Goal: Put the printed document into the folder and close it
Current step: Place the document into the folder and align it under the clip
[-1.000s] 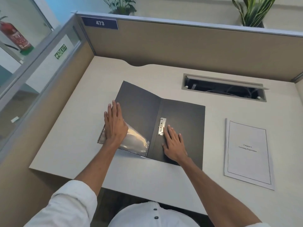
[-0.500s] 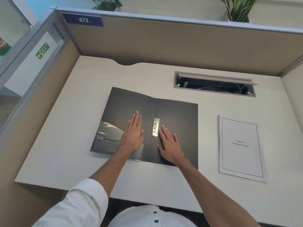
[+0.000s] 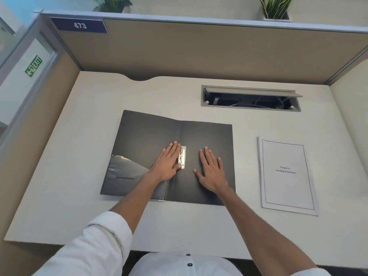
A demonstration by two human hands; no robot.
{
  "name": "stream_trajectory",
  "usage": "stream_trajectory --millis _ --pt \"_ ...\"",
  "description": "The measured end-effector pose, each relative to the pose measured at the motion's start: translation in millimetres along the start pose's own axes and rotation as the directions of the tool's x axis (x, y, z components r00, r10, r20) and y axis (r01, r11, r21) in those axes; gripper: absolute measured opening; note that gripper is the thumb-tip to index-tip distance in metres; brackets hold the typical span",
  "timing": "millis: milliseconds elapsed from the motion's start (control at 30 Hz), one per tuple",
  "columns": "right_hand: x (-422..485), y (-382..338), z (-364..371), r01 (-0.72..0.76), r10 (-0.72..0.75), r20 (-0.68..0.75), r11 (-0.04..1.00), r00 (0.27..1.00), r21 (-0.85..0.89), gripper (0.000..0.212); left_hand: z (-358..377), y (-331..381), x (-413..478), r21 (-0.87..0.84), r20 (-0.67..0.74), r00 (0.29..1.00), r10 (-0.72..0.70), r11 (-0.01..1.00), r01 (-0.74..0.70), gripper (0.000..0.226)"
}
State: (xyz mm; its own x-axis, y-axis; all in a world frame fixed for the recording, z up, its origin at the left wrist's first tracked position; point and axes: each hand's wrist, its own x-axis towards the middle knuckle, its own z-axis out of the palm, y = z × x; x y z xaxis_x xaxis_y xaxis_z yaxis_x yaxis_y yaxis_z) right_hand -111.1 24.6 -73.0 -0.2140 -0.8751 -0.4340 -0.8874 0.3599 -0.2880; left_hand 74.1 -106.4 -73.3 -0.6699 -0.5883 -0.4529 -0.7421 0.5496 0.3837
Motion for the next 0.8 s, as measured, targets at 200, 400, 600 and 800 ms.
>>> stream_trajectory --millis 200,400,600,800 --pt "2 2 4 0.003 -0.003 -0.016 1.000 1.000 0.008 0.079 0 -6 2 -0.121 0.032 0.999 0.007 0.993 -0.003 0.091" --pt "3 4 7 0.007 -0.006 -0.019 1.000 1.000 0.012 0.079 4 -8 3 -0.136 0.008 1.000 -0.002 0.991 0.003 0.093" --pt "4 5 9 0.005 -0.005 -0.003 1.000 1.000 0.002 0.079 2 -11 2 -0.182 0.013 1.000 0.014 0.983 -0.011 0.094" --pt "3 6 6 0.015 -0.015 0.013 1.000 1.000 -0.001 0.078 -5 -9 3 -0.286 0.052 0.999 0.016 0.958 0.000 0.089"
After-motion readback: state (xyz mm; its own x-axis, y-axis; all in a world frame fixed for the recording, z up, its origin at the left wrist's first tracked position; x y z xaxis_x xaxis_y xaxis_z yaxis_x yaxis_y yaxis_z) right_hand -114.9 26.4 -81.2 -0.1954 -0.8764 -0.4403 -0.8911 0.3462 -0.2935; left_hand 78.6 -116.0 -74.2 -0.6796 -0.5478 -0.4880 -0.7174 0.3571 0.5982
